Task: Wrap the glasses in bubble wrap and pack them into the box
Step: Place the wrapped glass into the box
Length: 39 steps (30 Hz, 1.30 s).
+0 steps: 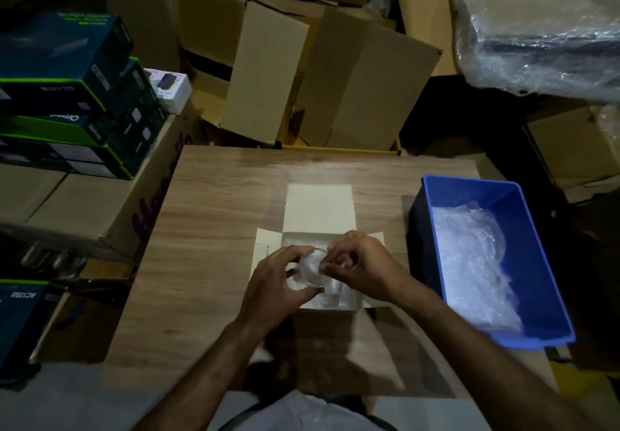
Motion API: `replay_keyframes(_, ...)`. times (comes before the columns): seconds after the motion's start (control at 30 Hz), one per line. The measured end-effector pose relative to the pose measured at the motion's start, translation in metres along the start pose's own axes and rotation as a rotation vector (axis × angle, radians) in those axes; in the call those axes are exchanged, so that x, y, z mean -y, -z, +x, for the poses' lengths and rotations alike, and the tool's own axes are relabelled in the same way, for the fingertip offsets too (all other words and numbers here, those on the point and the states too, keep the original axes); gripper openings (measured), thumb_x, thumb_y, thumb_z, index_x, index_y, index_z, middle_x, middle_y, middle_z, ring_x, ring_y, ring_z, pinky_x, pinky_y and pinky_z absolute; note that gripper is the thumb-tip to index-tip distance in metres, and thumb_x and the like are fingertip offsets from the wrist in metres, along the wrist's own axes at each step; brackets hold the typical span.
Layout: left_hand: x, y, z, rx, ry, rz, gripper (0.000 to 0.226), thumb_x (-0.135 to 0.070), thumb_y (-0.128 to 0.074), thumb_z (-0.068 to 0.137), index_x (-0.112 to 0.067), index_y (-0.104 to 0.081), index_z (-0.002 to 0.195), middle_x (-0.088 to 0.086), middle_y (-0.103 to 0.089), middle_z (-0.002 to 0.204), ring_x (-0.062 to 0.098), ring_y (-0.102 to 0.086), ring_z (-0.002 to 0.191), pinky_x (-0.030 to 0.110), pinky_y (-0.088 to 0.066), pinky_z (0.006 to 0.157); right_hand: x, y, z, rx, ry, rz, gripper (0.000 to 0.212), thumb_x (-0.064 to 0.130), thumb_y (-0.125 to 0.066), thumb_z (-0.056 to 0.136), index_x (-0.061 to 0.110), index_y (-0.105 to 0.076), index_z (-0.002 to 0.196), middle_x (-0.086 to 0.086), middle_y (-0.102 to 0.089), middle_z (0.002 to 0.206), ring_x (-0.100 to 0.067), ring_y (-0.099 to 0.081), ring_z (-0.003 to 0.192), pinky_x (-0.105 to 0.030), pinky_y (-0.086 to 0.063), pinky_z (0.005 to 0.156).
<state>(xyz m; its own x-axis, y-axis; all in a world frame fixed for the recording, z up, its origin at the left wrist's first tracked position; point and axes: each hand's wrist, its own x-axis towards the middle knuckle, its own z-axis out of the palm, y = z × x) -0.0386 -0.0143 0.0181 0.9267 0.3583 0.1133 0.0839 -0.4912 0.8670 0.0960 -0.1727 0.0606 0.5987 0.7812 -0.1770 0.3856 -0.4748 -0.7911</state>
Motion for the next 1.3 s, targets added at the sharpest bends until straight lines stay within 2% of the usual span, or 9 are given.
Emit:
replay_keyframes(0.13,0.009,-0.004,0.009,0.073,-0.026,0.046,0.047,-0.031,-0.090,0.074,-0.027,-0.063,0.113,-0.014,-0.064,0.111,0.009,-0.063,0.106,0.030,-0.058,0.084,-0.013,-0.012,-0.001,-0.008,-0.275,0.300,0.045,0.030,-0.091,0.073,0.017,-0.062,0.104,-0.001,-0.076,0.091,-0.011,-0.075,0.075,-0.030,-0.063,0.066)
replay_keyframes(0.27,0.031,-0.009,0.017,0.168,0.005,0.025,0.049,-0.013,-0.089,0.071,-0.023,-0.063,0.111,-0.006,-0.058,0.115,0.011,-0.060,0.110,0.032,-0.058,0.092,-0.031,-0.035,0.002,-0.057,-0.210,0.326,0.024,0.017,-0.084,0.082,0.008,-0.064,0.091,-0.007,-0.074,0.086,-0.019,-0.075,0.071,-0.037,-0.064,0.064)
replay_keyframes(0.43,0.047,-0.002,0.018,0.248,0.199,-0.091,0.066,-0.009,-0.096,0.060,-0.024,-0.066,0.116,-0.008,-0.050,0.130,0.002,-0.053,0.122,0.022,-0.050,0.104,-0.049,-0.067,0.002,-0.224,-0.243,0.246,0.014,0.016,-0.077,0.088,0.019,-0.064,0.084,0.001,-0.072,0.084,-0.008,-0.073,0.071,-0.036,-0.063,0.063)
replay_keyframes(0.57,0.059,0.004,0.016,0.219,0.113,0.209,0.062,-0.034,-0.092,0.068,-0.031,-0.063,0.124,-0.015,-0.054,0.129,-0.001,-0.052,0.120,0.021,-0.050,0.098,-0.054,-0.089,0.006,-0.310,-0.241,0.230,0.014,0.019,-0.077,0.088,0.022,-0.063,0.089,0.007,-0.070,0.090,-0.005,-0.071,0.076,-0.033,-0.063,0.061)
replay_keyframes(0.8,0.068,-0.009,0.030,0.298,0.000,0.665,0.053,-0.039,-0.081,0.081,-0.030,-0.064,0.130,-0.006,-0.064,0.129,0.019,-0.056,0.121,0.036,-0.035,0.106,-0.066,-0.111,0.016,-0.286,-0.248,0.017,0.024,0.020,-0.077,0.088,0.031,-0.058,0.079,0.009,-0.062,0.076,-0.003,-0.063,0.070,-0.029,-0.061,0.067)
replay_keyframes(1.0,0.066,-0.017,0.030,0.390,-0.086,0.845,0.050,-0.042,-0.073,0.088,-0.028,-0.060,0.134,-0.005,-0.060,0.134,0.020,-0.054,0.122,0.039,-0.033,0.106,-0.072,-0.098,0.009,-0.132,-0.268,0.008,0.016,0.013,-0.078,0.086,0.022,-0.071,0.097,0.006,-0.072,0.092,0.000,-0.067,0.080,-0.028,-0.062,0.076)
replay_keyframes(1.1,0.066,-0.018,0.031,0.426,-0.093,0.861,0.053,-0.042,-0.081,0.079,-0.025,-0.065,0.126,-0.001,-0.064,0.130,0.023,-0.060,0.117,0.041,-0.040,0.101,-0.073,-0.078,0.014,-0.309,-0.224,-0.027,0.024,0.008,-0.076,0.085,0.016,-0.072,0.107,0.001,-0.073,0.101,-0.005,-0.068,0.085,-0.029,-0.062,0.078)
replay_keyframes(1.17,0.070,-0.018,0.031,0.453,-0.095,0.839,0.057,-0.042,-0.087,0.068,-0.021,-0.069,0.118,0.002,-0.067,0.125,0.025,-0.064,0.110,0.043,-0.046,0.094,-0.075,-0.067,0.021,-0.331,-0.146,-0.150,0.037,0.015,-0.076,0.085,0.017,-0.067,0.121,0.000,-0.068,0.117,-0.012,-0.064,0.103,-0.033,-0.057,0.090)
replay_keyframes(1.3,0.071,-0.021,0.034,0.440,-0.124,0.828,0.053,-0.042,-0.091,0.059,-0.017,-0.068,0.100,0.003,-0.070,0.106,0.027,-0.067,0.090,0.040,-0.049,0.079,-0.073,-0.056,0.036,0.017,-0.138,-0.422,0.067,0.020,-0.080,0.081,0.017,-0.054,0.143,-0.005,-0.056,0.144,-0.024,-0.051,0.132,-0.038,-0.047,0.106)
